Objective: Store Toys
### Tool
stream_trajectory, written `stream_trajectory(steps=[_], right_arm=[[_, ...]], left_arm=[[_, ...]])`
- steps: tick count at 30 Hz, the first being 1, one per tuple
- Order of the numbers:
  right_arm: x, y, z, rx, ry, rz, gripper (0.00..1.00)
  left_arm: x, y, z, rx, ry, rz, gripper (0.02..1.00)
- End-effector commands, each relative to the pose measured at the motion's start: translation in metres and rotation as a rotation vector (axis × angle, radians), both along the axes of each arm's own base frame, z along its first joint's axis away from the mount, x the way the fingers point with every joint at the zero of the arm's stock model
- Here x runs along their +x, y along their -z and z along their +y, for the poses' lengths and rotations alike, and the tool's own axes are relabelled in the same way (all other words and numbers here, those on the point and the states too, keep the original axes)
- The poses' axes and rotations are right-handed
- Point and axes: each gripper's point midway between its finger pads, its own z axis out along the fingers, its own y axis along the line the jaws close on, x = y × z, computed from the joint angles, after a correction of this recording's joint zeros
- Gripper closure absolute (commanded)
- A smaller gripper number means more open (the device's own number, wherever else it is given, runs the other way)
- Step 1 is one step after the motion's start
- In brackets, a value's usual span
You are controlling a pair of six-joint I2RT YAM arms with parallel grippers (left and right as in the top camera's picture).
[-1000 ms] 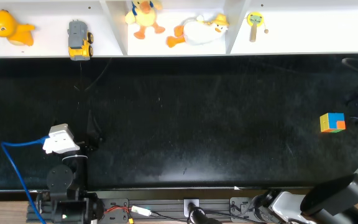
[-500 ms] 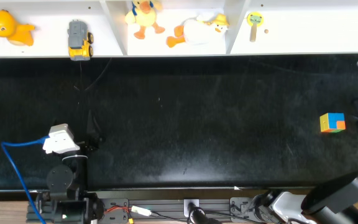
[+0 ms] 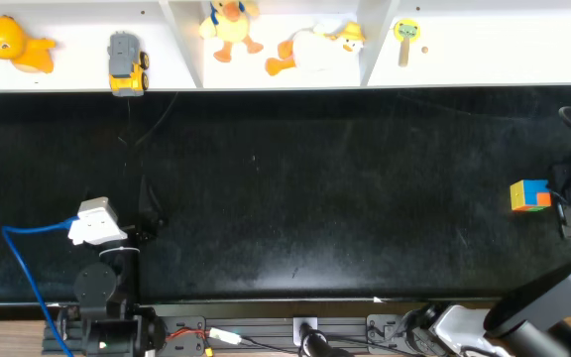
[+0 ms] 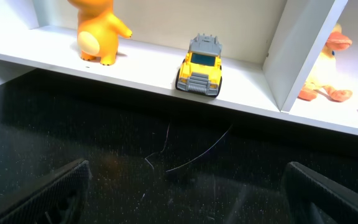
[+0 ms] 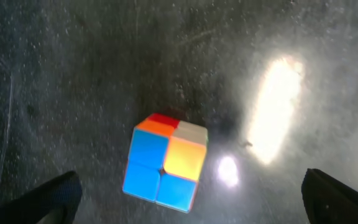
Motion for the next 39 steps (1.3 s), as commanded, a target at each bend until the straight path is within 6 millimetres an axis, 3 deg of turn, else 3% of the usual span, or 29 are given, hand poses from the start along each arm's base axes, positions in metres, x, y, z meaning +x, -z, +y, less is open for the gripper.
stream_trajectory(steps=[1,14,25,39], right_arm=[[0.006,0.017,0.001,0.048,0.003,-0.003,0.005],[0.022,0.045,0.002,0.085,-0.024,0.007,0.005],[0.046,0.055,0.023,0.078,-0.064,0.020,0.005],[0.040,0.069,0.030,0.105,-0.047,0.048,0.040]], left_arm=[[0.000,0.001,0.003,-0.010,-0.013,-0.008,0.020],[0.000,0.001,0.003,-0.010,-0.013,-0.008,0.020],[0.000,0.001,0.003,-0.011,-0.013,-0.008,0.020],[0.000,0.001,0.003,-0.011,-0.013,-0.008,0.020]])
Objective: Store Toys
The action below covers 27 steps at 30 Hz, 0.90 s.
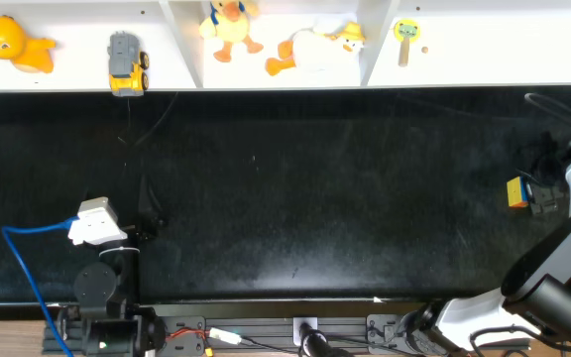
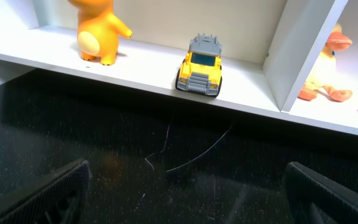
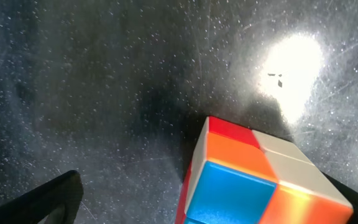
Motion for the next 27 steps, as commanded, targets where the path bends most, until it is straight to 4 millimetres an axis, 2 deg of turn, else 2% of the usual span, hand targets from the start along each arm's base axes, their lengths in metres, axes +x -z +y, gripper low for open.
stream_trajectory(steps=[1,5,8,15,27], right_arm=[[-0.009,0.016,0.004,0.021,0.017,0.044,0.047],[-0.014,0.022,0.007,0.035,0.017,0.066,0.095],[-0.016,0.022,0.005,0.022,0.020,0.077,0.104],[-0.021,0.022,0.001,-0.004,0.023,0.105,0.205],[-0.021,0.022,0.000,-0.014,-0.010,0.107,0.457]], left_arm=[[0.000,0.001,0.003,-0.011,-0.013,-0.008,0.020],[0.000,0.001,0.003,-0.011,-0.013,-0.008,0.020],[0.000,0.001,0.003,-0.010,-0.013,-0.008,0.020],[0.000,0.001,0.003,-0.011,-0.013,-0.008,0.020],[0.000,0.001,0.003,-0.010,-0.013,-0.008,0.020]])
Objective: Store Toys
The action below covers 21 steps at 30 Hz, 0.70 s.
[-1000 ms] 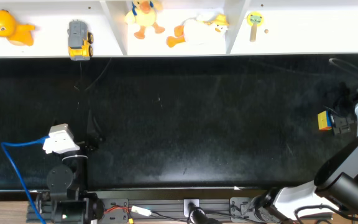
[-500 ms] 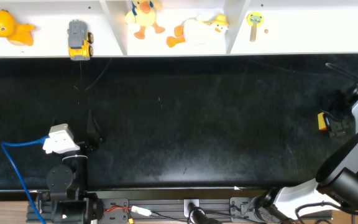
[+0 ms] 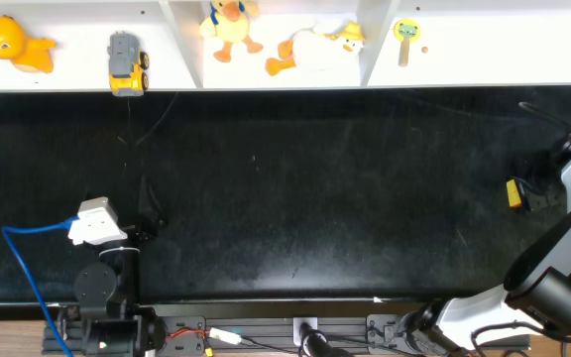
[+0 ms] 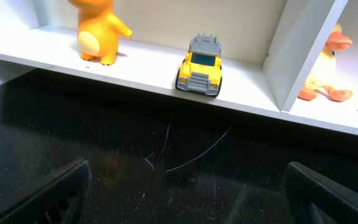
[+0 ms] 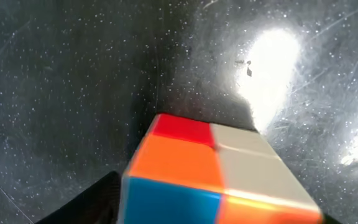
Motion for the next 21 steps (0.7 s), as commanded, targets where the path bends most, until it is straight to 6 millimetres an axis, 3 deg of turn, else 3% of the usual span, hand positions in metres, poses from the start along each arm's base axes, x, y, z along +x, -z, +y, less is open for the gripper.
stream_trajectory(steps=[1,11,21], right_arm=[[-0.004,0.005,-0.001,-0.007,-0.008,0.022,0.467],[-0.001,-0.005,-0.003,-0.028,-0.071,0.012,0.581],[0.009,-0.067,-0.010,-0.135,-0.192,-0.078,0.728]], left_arm=[[0.000,0.001,0.003,-0.011,-0.013,-0.008,0.020],[0.000,0.001,0.003,-0.011,-0.013,-0.008,0.020],[0.000,0.001,0.003,-0.010,-0.013,-0.008,0.020]])
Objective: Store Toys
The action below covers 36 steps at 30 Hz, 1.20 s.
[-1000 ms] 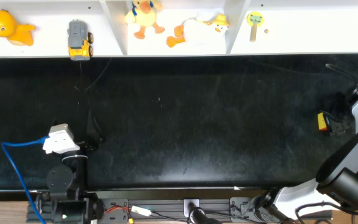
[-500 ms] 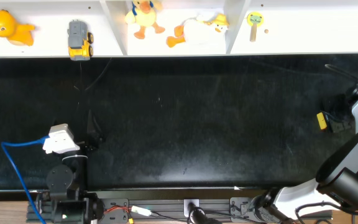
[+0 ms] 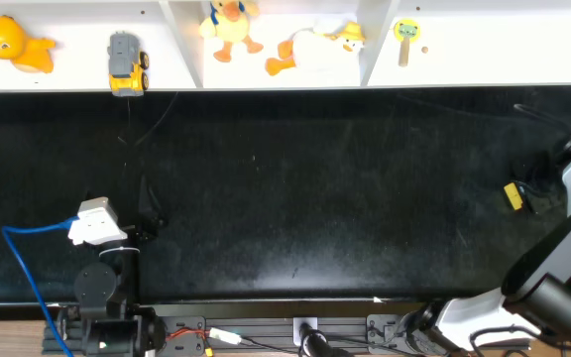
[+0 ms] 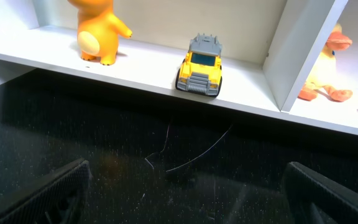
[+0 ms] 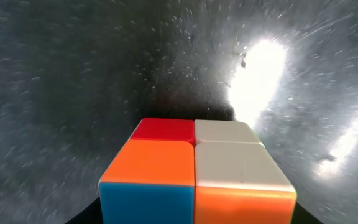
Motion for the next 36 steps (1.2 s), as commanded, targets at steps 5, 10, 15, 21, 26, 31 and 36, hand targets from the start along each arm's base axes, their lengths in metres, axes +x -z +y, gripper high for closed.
stream_trajectory(steps=[5,10,15,21,26,31,36], right_arm=[[0.023,-0.097,-0.008,-0.191,-0.254,-0.193,0.755],[0.044,-0.140,0.018,-0.274,-0.557,-0.317,0.812],[0.058,-0.149,0.049,-0.316,-0.815,-0.336,0.836],[0.085,-0.163,0.066,-0.428,-0.981,-0.379,0.954],[0.120,-0.196,0.053,-0.584,-0.973,-0.518,0.954],[0.150,-0.201,0.054,-0.639,-1.043,-0.616,0.956],[0.171,-0.189,0.054,-0.626,-1.069,-0.667,0.956]], left_arm=[[0.000,0.001,0.003,-0.010,-0.013,-0.009,0.020],[0.000,0.001,0.003,-0.011,-0.013,-0.009,0.020],[0.000,0.001,0.003,-0.011,-0.013,-0.009,0.020],[0.000,0.001,0.003,-0.011,-0.013,-0.009,0.020],[0.000,0.001,0.003,-0.011,-0.013,-0.009,0.020],[0.000,0.001,0.003,-0.011,-0.013,-0.009,0.020],[0.000,0.001,0.003,-0.011,-0.013,-0.009,0.020]])
